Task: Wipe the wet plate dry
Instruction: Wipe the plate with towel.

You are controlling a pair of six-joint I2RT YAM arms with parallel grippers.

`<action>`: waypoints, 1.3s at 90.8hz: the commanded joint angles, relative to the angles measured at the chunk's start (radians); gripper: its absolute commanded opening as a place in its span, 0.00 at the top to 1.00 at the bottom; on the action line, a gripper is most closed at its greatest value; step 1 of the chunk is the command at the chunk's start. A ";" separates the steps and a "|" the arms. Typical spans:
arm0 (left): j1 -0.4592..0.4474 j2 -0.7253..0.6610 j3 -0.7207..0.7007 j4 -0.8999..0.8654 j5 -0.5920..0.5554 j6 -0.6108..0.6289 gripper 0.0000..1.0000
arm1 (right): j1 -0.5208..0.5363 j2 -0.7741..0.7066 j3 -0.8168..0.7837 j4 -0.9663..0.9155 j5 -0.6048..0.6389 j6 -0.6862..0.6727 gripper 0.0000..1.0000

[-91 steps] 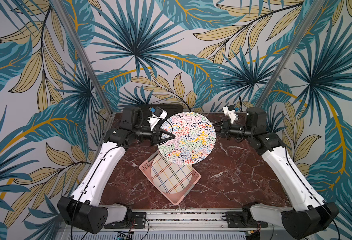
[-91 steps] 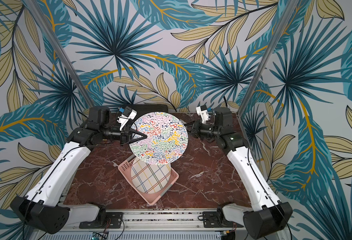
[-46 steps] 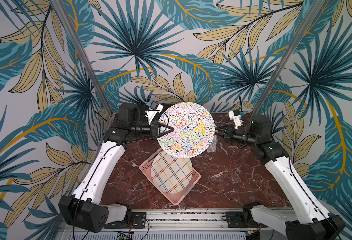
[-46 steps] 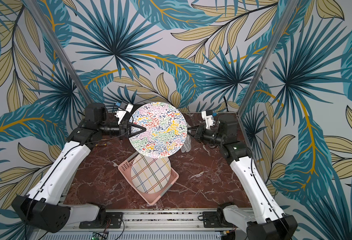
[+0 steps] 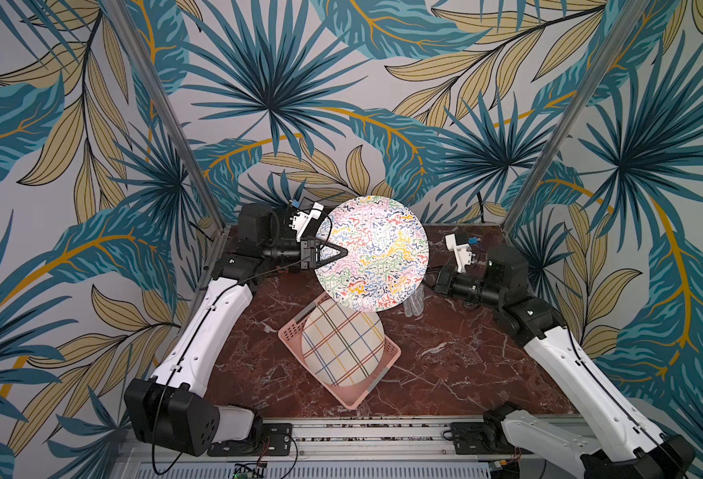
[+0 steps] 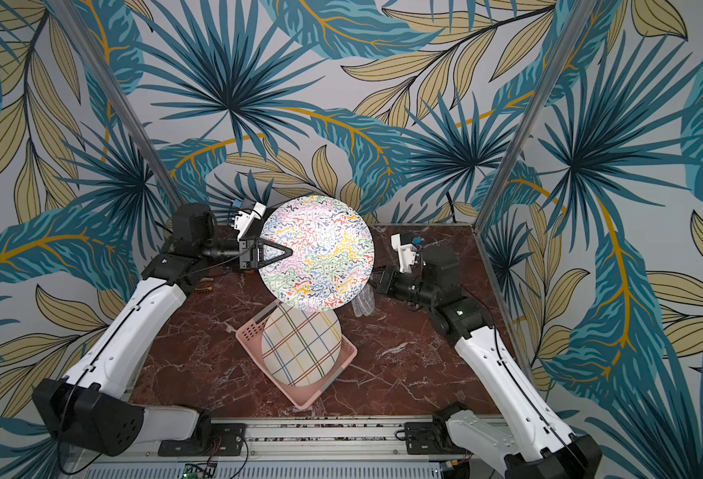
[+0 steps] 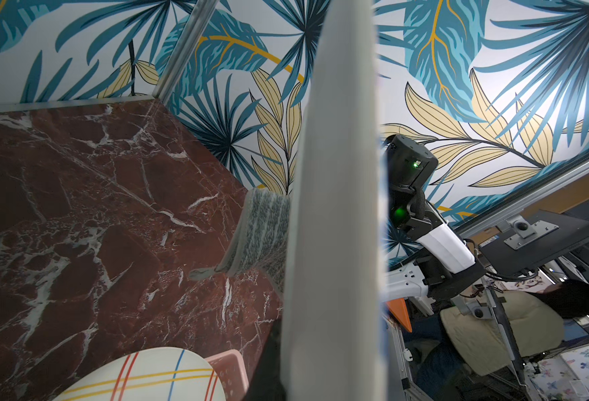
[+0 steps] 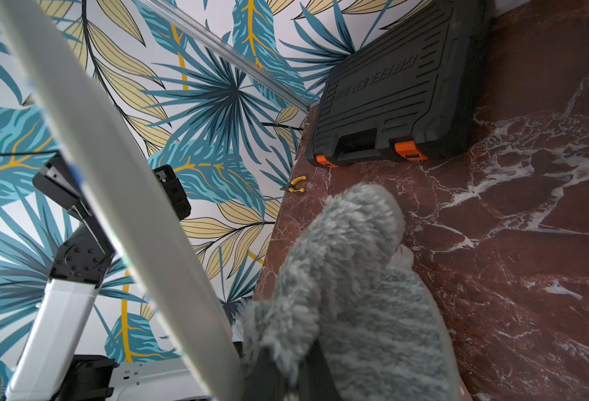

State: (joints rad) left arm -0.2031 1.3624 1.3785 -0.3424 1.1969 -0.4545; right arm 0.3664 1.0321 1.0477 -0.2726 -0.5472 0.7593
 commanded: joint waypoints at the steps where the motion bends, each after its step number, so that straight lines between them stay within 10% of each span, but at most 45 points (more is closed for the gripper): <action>1: 0.001 0.030 -0.014 0.054 -0.089 -0.042 1.00 | 0.067 -0.061 -0.025 0.105 0.033 -0.103 1.00; 63: -0.002 0.058 -0.034 0.101 -0.029 -0.130 1.00 | 0.463 -0.094 -0.094 0.187 0.537 -0.483 1.00; 118: -0.007 0.070 -0.041 0.102 -0.025 -0.150 1.00 | 0.834 0.266 0.121 0.334 1.242 -0.832 1.00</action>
State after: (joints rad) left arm -0.2001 1.4303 1.3460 -0.2554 1.1435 -0.6239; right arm 1.1667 1.2240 1.1099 -0.1139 0.4431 0.0444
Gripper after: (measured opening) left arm 0.109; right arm 0.073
